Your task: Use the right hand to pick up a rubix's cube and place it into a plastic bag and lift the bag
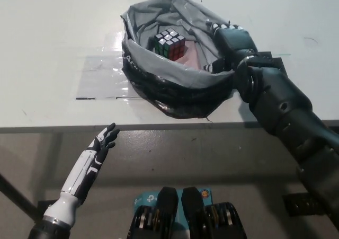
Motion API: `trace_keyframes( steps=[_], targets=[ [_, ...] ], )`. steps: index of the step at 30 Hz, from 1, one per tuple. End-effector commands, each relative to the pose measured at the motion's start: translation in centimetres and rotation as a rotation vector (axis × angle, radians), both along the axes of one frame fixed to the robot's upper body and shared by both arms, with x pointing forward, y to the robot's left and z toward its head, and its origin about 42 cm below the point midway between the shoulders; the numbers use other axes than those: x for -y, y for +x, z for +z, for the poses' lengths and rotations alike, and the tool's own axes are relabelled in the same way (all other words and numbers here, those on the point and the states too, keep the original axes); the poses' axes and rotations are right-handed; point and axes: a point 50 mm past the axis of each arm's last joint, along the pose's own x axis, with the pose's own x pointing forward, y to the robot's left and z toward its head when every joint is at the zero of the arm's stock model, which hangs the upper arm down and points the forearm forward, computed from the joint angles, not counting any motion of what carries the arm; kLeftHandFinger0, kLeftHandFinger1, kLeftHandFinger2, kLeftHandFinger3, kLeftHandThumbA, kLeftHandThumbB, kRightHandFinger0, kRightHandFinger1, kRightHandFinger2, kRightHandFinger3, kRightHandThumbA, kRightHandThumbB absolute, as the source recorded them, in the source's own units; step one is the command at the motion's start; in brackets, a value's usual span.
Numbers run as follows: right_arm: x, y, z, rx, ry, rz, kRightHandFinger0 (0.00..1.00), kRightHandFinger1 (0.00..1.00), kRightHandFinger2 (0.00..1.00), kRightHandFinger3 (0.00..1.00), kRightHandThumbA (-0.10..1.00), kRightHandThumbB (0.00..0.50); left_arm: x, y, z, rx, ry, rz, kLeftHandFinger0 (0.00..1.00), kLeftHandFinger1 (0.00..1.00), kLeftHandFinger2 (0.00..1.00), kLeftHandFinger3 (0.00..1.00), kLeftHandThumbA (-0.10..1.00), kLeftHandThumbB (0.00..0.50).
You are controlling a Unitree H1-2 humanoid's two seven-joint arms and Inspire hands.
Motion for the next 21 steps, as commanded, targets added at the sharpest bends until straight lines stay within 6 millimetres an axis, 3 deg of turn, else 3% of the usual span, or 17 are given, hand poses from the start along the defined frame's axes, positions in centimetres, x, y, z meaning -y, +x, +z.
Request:
trace_keyframes(
  steps=[1, 5, 12, 17, 21],
  targets=[
    [0.3, 1.4, 6.7, 0.201, -0.011, -0.034, 1.0, 1.0, 1.0, 1.0, 0.85, 0.496, -0.2, 0.5, 1.6, 0.06, 0.01, -0.019, 1.0, 1.0, 1.0, 1.0, 1.0, 0.188],
    [0.3, 1.5, 8.3, 0.232, 0.012, -0.013, 1.0, 1.0, 1.0, 1.0, 0.86, 0.49, -0.2, 0.5, 1.6, 0.064, 0.008, -0.021, 1.0, 1.0, 1.0, 1.0, 1.0, 0.174],
    [-0.4, 0.9, 12.9, 0.311, 0.107, 0.052, 1.0, 1.0, 1.0, 1.0, 0.81, 0.464, -0.2, 0.7, 1.6, 0.064, 0.006, -0.022, 1.0, 1.0, 1.0, 1.0, 1.0, 0.183],
    [-0.4, 0.4, 14.3, 0.316, 0.161, 0.078, 1.0, 1.0, 1.0, 1.0, 0.84, 0.466, -0.2, 0.8, 1.7, 0.062, 0.007, -0.02, 1.0, 1.0, 1.0, 1.0, 1.0, 0.193],
    [0.1, 0.4, 14.1, 0.264, 0.192, 0.062, 1.0, 1.0, 1.0, 1.0, 0.81, 0.465, -0.2, 0.8, 1.7, 0.065, 0.01, -0.02, 1.0, 1.0, 1.0, 1.0, 1.0, 0.198]
  ],
)
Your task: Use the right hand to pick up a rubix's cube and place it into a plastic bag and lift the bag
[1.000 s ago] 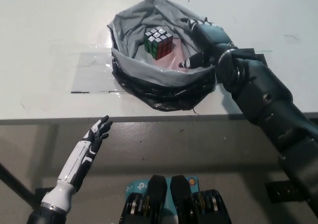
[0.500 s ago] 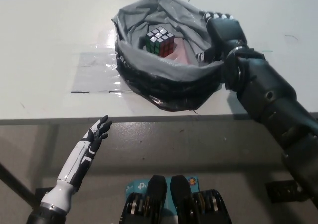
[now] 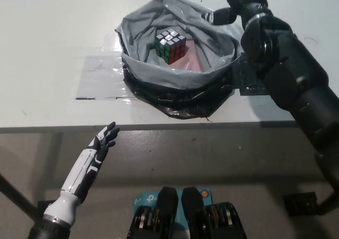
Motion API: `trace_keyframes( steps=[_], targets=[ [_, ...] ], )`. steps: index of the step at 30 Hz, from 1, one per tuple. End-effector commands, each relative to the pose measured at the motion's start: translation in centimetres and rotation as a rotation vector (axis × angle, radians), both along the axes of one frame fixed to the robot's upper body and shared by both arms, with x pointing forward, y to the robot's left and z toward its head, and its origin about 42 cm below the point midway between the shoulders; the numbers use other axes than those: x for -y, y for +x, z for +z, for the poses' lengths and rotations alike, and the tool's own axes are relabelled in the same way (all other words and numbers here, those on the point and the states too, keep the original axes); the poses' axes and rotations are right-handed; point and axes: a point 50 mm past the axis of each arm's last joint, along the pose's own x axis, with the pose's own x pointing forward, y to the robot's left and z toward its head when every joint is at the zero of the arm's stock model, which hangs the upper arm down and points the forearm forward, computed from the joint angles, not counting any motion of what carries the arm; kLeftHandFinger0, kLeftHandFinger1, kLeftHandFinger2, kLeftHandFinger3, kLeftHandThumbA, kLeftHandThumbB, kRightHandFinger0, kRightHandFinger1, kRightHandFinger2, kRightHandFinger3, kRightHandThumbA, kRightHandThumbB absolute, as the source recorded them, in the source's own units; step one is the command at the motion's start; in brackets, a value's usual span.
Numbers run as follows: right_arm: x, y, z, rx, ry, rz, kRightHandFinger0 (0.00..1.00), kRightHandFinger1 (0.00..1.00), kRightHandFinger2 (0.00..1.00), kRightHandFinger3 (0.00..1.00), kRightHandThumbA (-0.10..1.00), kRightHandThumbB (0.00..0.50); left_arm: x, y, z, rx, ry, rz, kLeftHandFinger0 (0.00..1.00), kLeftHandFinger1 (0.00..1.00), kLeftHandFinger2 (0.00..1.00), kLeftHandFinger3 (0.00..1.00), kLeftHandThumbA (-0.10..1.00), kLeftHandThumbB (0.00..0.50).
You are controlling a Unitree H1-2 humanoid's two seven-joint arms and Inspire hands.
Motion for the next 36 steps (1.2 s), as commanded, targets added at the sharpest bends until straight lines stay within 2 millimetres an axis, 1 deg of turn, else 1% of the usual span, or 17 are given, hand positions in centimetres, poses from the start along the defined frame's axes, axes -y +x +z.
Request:
trace_keyframes(
  steps=[1, 4, 6, 7, 9, 10, 14, 19, 25, 32, 34, 36],
  targets=[
    [0.6, 0.4, 4.3, 0.007, 0.055, -0.006, 1.0, 1.0, 1.0, 1.0, 0.8, 0.46, -0.3, 0.6, 1.5, 0.06, 0.012, -0.018, 1.0, 1.0, 1.0, 1.0, 1.0, 0.199],
    [1.2, 0.6, 3.4, -0.016, 0.049, -0.02, 1.0, 1.0, 1.0, 1.0, 0.83, 0.465, -0.3, 0.7, 1.6, 0.063, 0.013, -0.025, 1.0, 1.0, 1.0, 1.0, 1.0, 0.193],
    [1.4, 0.7, 3.0, -0.041, 0.061, -0.021, 1.0, 1.0, 1.0, 1.0, 0.83, 0.464, -0.3, 0.8, 1.7, 0.062, 0.008, -0.029, 1.0, 1.0, 1.0, 1.0, 1.0, 0.179],
    [1.5, 0.7, 2.5, -0.061, 0.064, -0.024, 1.0, 1.0, 1.0, 1.0, 0.83, 0.472, -0.3, 0.7, 1.7, 0.059, 0.004, -0.029, 1.0, 1.0, 1.0, 1.0, 1.0, 0.178],
    [1.5, 0.7, 2.0, -0.076, 0.063, -0.027, 1.0, 1.0, 1.0, 1.0, 0.84, 0.47, -0.3, 0.7, 1.7, 0.058, 0.001, -0.029, 1.0, 1.0, 1.0, 1.0, 1.0, 0.175],
    [1.6, 0.8, 1.6, -0.085, 0.059, -0.032, 1.0, 1.0, 1.0, 1.0, 0.86, 0.481, -0.3, 0.7, 1.6, 0.056, 0.0, -0.028, 1.0, 1.0, 1.0, 1.0, 1.0, 0.177],
    [2.1, 0.9, 0.6, -0.113, 0.069, -0.04, 1.0, 1.0, 1.0, 1.0, 0.9, 0.499, -0.2, 0.6, 1.4, 0.059, -0.001, -0.029, 1.0, 1.0, 1.0, 1.0, 1.0, 0.169],
    [2.4, 1.0, -0.7, -0.153, 0.112, -0.05, 1.0, 1.0, 1.0, 1.0, 0.89, 0.5, -0.3, 0.4, 1.2, 0.055, 0.012, -0.023, 1.0, 1.0, 1.0, 1.0, 1.0, 0.164],
    [2.5, 1.0, -2.9, -0.253, 0.118, -0.093, 1.0, 1.0, 1.0, 1.0, 0.91, 0.5, -0.3, 0.1, 1.0, 0.042, 0.001, -0.019, 1.0, 1.0, 1.0, 1.0, 1.0, 0.162],
    [2.9, 1.2, -4.2, -0.327, 0.107, -0.148, 1.0, 1.0, 1.0, 1.0, 0.89, 0.488, -0.3, 0.1, 0.9, 0.038, -0.006, -0.02, 1.0, 1.0, 1.0, 1.0, 1.0, 0.167],
    [3.0, 1.2, -4.4, -0.347, 0.116, -0.154, 1.0, 1.0, 1.0, 1.0, 0.88, 0.494, -0.4, 0.1, 0.8, 0.038, -0.008, -0.022, 1.0, 1.0, 1.0, 1.0, 1.0, 0.168],
    [3.4, 1.3, -4.9, -0.386, 0.143, -0.163, 1.0, 1.0, 1.0, 1.0, 0.9, 0.495, -0.4, 0.0, 0.7, 0.037, -0.004, -0.019, 1.0, 1.0, 1.0, 1.0, 1.0, 0.168]
  ],
)
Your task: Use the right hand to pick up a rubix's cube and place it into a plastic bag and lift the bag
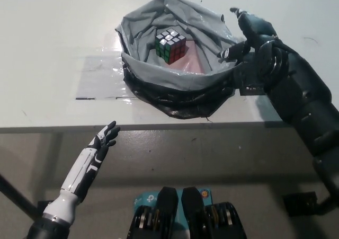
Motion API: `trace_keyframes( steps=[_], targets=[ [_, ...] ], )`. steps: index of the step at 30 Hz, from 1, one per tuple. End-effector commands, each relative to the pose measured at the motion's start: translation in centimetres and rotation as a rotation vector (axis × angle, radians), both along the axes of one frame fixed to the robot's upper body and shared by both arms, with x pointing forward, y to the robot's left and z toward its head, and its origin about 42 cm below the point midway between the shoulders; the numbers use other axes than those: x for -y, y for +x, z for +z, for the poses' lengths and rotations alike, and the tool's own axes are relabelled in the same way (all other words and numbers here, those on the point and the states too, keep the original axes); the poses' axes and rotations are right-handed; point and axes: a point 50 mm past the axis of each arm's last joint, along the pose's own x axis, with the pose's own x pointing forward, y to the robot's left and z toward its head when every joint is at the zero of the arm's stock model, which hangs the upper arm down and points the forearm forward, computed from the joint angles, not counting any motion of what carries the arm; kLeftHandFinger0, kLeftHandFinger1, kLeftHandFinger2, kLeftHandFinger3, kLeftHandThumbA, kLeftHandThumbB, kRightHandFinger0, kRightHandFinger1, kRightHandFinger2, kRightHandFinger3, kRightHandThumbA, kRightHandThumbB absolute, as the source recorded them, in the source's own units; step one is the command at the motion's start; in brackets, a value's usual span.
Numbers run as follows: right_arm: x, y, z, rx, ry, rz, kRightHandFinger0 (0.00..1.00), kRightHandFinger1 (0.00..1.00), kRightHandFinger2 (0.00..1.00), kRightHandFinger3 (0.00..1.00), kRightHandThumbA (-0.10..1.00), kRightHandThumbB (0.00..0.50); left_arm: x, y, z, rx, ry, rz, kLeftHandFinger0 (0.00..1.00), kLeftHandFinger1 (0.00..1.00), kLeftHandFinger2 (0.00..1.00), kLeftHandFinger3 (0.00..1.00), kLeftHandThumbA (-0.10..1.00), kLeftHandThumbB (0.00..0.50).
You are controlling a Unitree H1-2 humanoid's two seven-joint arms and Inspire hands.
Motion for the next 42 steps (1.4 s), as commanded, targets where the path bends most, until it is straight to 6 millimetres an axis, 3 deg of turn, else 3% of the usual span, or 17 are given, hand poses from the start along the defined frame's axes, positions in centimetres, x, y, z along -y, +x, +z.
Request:
trace_keyframes(
  steps=[1, 3, 4, 6, 9, 11, 12, 13, 14, 16, 18, 20, 21, 25, 33, 36, 42],
  targets=[
    [-0.1, 0.7, 2.3, -0.029, 0.061, -0.021, 1.0, 1.0, 1.0, 1.0, 0.91, 0.491, -0.3, -0.1, 0.6, 0.037, -0.005, -0.007, 1.0, 1.0, 1.0, 1.0, 1.0, 0.169],
    [0.0, 0.8, 2.1, -0.061, 0.062, -0.033, 1.0, 1.0, 1.0, 1.0, 0.93, 0.491, -0.3, -0.1, 0.6, 0.039, -0.004, -0.007, 1.0, 1.0, 1.0, 1.0, 1.0, 0.165],
    [0.1, 0.8, 2.0, -0.081, 0.052, -0.043, 0.67, 1.0, 1.0, 1.0, 0.95, 0.5, -0.2, -0.2, 0.6, 0.041, -0.004, -0.008, 1.0, 1.0, 1.0, 1.0, 1.0, 0.162],
    [0.2, 0.9, 2.1, -0.089, 0.042, -0.043, 0.49, 0.72, 1.0, 1.0, 0.86, 0.408, -0.3, -0.2, 0.6, 0.042, -0.002, -0.007, 1.0, 1.0, 1.0, 1.0, 1.0, 0.16],
    [0.5, 1.0, 2.6, -0.097, 0.077, -0.045, 0.21, 0.34, 0.54, 0.87, 0.57, 0.315, -0.3, -0.1, 0.7, 0.044, 0.0, -0.006, 1.0, 1.0, 1.0, 1.0, 1.0, 0.16],
    [0.7, 1.1, 2.8, -0.099, 0.102, -0.053, 0.19, 0.32, 0.49, 0.75, 0.48, 0.279, -0.3, 0.0, 0.8, 0.04, -0.001, -0.004, 1.0, 1.0, 1.0, 1.0, 1.0, 0.163],
    [0.7, 1.1, 3.1, -0.094, 0.11, -0.06, 0.48, 0.72, 0.87, 0.93, 0.44, 0.25, -0.3, 0.1, 0.8, 0.037, -0.004, -0.006, 1.0, 1.0, 1.0, 1.0, 1.0, 0.172],
    [0.7, 1.2, 3.2, -0.091, 0.12, -0.062, 0.5, 0.73, 0.87, 0.93, 0.43, 0.246, -0.3, 0.1, 0.8, 0.036, -0.004, -0.007, 1.0, 1.0, 1.0, 1.0, 1.0, 0.173],
    [0.7, 1.2, 3.3, -0.09, 0.126, -0.063, 0.5, 0.72, 0.87, 0.93, 0.43, 0.245, -0.3, 0.1, 0.8, 0.036, -0.003, -0.008, 1.0, 1.0, 1.0, 1.0, 1.0, 0.174],
    [0.7, 1.2, 3.5, -0.089, 0.15, -0.064, 0.27, 0.43, 0.59, 0.84, 0.42, 0.249, -0.3, 0.1, 0.8, 0.038, -0.001, -0.007, 1.0, 1.0, 1.0, 1.0, 1.0, 0.176],
    [0.6, 1.2, 3.9, -0.085, 0.166, -0.065, 0.28, 0.46, 0.58, 0.83, 0.44, 0.253, -0.3, 0.1, 0.9, 0.039, -0.001, -0.006, 1.0, 1.0, 1.0, 1.0, 1.0, 0.175],
    [0.7, 1.2, 4.0, -0.077, 0.181, -0.061, 0.2, 0.35, 0.46, 0.71, 0.44, 0.251, -0.3, 0.1, 0.9, 0.042, 0.0, -0.004, 1.0, 1.0, 1.0, 1.0, 1.0, 0.172],
    [0.7, 1.2, 4.2, -0.072, 0.196, -0.058, 0.03, 0.19, 0.36, 0.56, 0.45, 0.249, -0.3, 0.1, 0.9, 0.043, 0.004, -0.001, 1.0, 1.0, 1.0, 1.0, 1.0, 0.166],
    [0.9, 1.3, 4.6, -0.064, 0.242, -0.06, 0.0, 0.17, 0.38, 0.53, 0.42, 0.249, -0.3, 0.2, 0.9, 0.042, 0.001, -0.001, 1.0, 1.0, 1.0, 1.0, 1.0, 0.164],
    [1.1, 1.5, 6.1, -0.055, 0.324, -0.055, 0.05, 0.44, 0.69, 0.38, 0.41, 0.245, -0.2, 0.3, 1.1, 0.048, 0.001, -0.003, 0.98, 1.0, 1.0, 1.0, 1.0, 0.166],
    [0.4, 1.7, 8.6, -0.054, 0.374, -0.05, 0.0, 0.33, 0.64, 0.51, 0.42, 0.222, -0.2, 0.5, 1.2, 0.044, 0.003, -0.002, 0.99, 1.0, 1.0, 1.0, 1.0, 0.176],
    [0.3, 1.7, 13.3, -0.073, 0.579, 0.004, 0.0, 0.28, 0.66, 0.43, 0.42, 0.202, -0.2, 0.7, 1.2, 0.046, -0.001, -0.008, 0.99, 1.0, 1.0, 1.0, 1.0, 0.174]
  ],
)
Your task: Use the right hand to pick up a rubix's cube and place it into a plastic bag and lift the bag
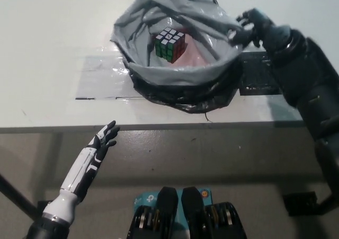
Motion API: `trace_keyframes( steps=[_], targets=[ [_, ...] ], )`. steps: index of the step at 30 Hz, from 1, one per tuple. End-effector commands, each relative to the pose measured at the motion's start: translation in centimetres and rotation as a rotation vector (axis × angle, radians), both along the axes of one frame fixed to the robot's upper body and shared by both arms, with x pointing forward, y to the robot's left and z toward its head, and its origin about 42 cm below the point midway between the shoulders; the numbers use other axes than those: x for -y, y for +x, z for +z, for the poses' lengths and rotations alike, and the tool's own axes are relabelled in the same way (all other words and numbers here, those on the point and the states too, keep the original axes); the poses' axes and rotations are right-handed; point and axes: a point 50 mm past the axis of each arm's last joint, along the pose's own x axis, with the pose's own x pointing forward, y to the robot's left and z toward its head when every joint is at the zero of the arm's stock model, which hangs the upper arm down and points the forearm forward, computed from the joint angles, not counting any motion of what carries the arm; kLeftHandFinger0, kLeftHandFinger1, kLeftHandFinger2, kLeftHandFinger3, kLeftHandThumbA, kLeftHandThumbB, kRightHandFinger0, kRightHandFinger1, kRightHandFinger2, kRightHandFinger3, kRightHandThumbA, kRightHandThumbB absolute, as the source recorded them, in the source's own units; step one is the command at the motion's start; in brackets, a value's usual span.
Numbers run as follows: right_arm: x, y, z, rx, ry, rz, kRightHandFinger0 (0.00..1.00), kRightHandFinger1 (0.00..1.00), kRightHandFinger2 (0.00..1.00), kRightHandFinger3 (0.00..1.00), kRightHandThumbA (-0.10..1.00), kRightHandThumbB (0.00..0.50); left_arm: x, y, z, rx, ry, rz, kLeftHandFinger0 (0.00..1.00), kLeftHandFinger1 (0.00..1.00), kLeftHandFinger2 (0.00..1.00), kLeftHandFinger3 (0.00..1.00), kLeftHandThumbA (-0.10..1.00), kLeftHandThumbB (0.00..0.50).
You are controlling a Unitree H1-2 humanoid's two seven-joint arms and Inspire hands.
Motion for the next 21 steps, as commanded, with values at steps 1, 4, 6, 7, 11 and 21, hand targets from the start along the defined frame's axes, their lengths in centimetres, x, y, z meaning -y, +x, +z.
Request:
trace_keyframes(
  steps=[1, 4, 6, 7, 11, 21],
  targets=[
    [-1.0, 0.5, 10.3, 0.077, 0.257, 0.062, 0.0, 0.27, 0.69, 0.58, 0.39, 0.192, -0.2, 0.5, 1.1, 0.041, -0.005, -0.007, 0.98, 1.0, 1.0, 1.0, 1.0, 0.176],
    [-1.0, 0.5, 12.1, 0.101, 0.3, 0.1, 0.0, 0.28, 0.68, 0.51, 0.44, 0.167, -0.2, 0.5, 1.0, 0.041, -0.006, -0.009, 0.98, 1.0, 1.0, 1.0, 1.0, 0.182],
    [-1.0, 0.5, 13.8, 0.104, 0.316, 0.114, 0.0, 0.24, 0.62, 0.45, 0.49, 0.158, -0.2, 0.5, 1.0, 0.044, -0.009, -0.014, 0.98, 1.0, 1.0, 1.0, 1.0, 0.182],
    [-1.2, 0.5, 15.5, 0.101, 0.394, 0.124, 0.0, 0.22, 0.63, 0.51, 0.4, 0.119, -0.2, 0.5, 0.9, 0.042, -0.008, -0.014, 0.98, 1.0, 1.0, 1.0, 1.0, 0.185],
    [-3.0, -0.4, 21.5, 0.149, 0.496, 0.138, 0.0, 0.22, 0.7, 0.81, 0.37, 0.089, -0.1, 0.6, 1.0, 0.041, -0.007, -0.01, 0.97, 1.0, 1.0, 1.0, 1.0, 0.18],
    [-6.0, -2.9, 30.1, 0.282, 0.539, 0.199, 0.0, 0.41, 0.9, 1.0, 0.32, 0.079, -0.1, 0.8, 1.1, 0.049, -0.034, -0.028, 0.98, 1.0, 1.0, 1.0, 0.98, 0.175]
  ],
)
